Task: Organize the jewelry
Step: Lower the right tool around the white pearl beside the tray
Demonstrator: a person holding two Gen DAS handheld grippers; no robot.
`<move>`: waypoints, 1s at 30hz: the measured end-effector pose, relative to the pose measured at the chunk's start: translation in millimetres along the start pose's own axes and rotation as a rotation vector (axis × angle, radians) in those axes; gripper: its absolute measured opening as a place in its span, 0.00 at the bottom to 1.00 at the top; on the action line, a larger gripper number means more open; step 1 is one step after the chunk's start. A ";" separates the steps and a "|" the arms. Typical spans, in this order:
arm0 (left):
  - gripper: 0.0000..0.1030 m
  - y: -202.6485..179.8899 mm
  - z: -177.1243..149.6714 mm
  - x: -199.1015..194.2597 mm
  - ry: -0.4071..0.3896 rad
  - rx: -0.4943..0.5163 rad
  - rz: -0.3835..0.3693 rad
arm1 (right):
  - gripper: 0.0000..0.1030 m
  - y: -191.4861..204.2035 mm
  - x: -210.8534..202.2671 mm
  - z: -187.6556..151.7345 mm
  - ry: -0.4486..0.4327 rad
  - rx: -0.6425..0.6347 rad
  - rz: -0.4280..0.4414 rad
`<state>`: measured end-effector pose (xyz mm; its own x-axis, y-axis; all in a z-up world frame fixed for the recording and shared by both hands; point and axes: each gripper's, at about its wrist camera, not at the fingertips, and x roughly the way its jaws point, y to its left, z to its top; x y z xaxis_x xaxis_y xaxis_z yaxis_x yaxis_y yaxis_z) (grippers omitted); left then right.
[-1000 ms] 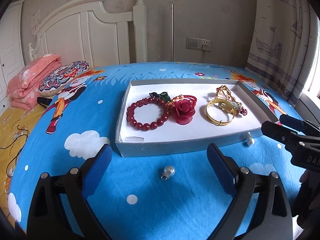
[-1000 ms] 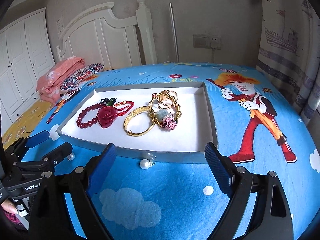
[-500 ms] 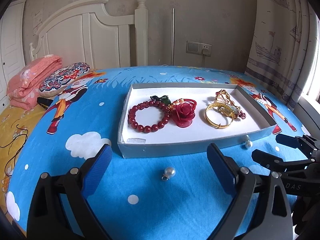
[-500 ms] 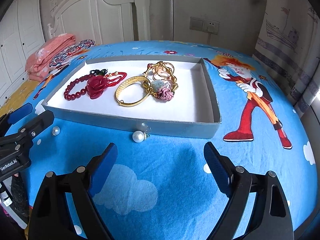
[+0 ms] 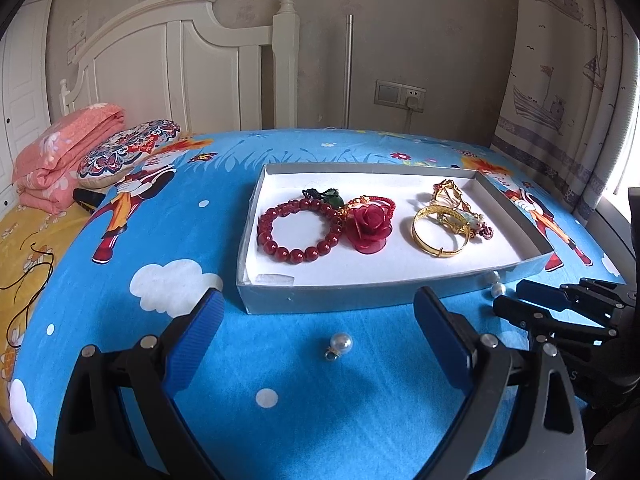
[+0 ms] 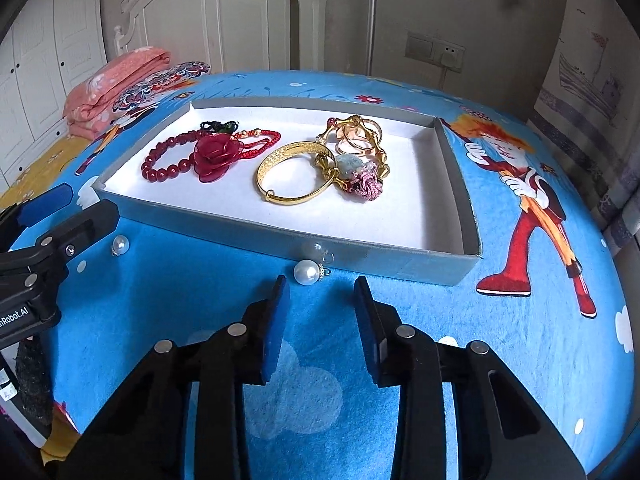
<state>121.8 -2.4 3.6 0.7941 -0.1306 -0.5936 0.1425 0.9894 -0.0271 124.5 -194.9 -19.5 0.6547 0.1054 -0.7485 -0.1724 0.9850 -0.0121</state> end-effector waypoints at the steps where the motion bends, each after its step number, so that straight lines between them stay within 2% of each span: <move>1: 0.90 0.1 0.1 -0.1 0.000 -0.001 0.001 | 0.30 -0.9 -0.1 -0.1 0.000 0.004 0.006; 6: 0.90 7.8 1.0 2.2 0.013 -0.039 -0.024 | 0.33 -5.0 -0.5 -0.5 0.001 0.022 0.026; 7: 0.90 11.0 1.2 2.6 0.015 -0.057 -0.030 | 0.36 -5.0 -0.9 -1.2 0.001 0.023 0.030; 8: 0.90 14.1 1.4 3.5 0.020 -0.074 -0.039 | 0.46 -4.9 -1.5 -2.1 0.002 0.022 0.033; 10: 0.90 19.8 1.8 6.3 0.036 -0.105 -0.048 | 0.56 -5.8 -3.8 -4.2 0.000 0.028 0.034; 13: 0.90 24.5 2.3 6.2 0.032 -0.135 -0.038 | 0.56 -7.7 -6.3 -7.6 -0.007 0.033 0.047; 16: 0.90 19.9 2.3 5.0 0.025 -0.111 -0.025 | 0.56 -8.6 -5.6 -4.9 -0.003 0.045 0.054; 19: 0.90 14.1 2.3 5.2 0.028 -0.080 -0.023 | 0.50 -6.7 -1.4 3.7 0.013 0.061 0.055; 21: 0.90 13.2 1.8 5.0 0.028 -0.076 -0.023 | 0.43 -2.3 2.9 9.5 0.021 0.055 0.038; 25: 0.90 14.5 1.3 4.7 0.028 -0.086 -0.023 | 0.38 -0.7 10.2 14.9 0.038 0.061 0.004; 28: 0.90 12.5 0.5 3.6 0.024 -0.079 -0.019 | 0.19 -0.2 10.6 14.0 0.032 0.051 -0.005; 30: 0.90 11.3 0.0 2.9 0.022 -0.075 -0.012 | 0.19 1.2 9.6 12.5 0.028 0.041 -0.005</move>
<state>125.7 8.5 1.6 0.7791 -0.1422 -0.6106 0.1065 0.9898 -0.0945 139.8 -191.0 -18.4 0.6342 0.0966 -0.7671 -0.1382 0.9903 0.0105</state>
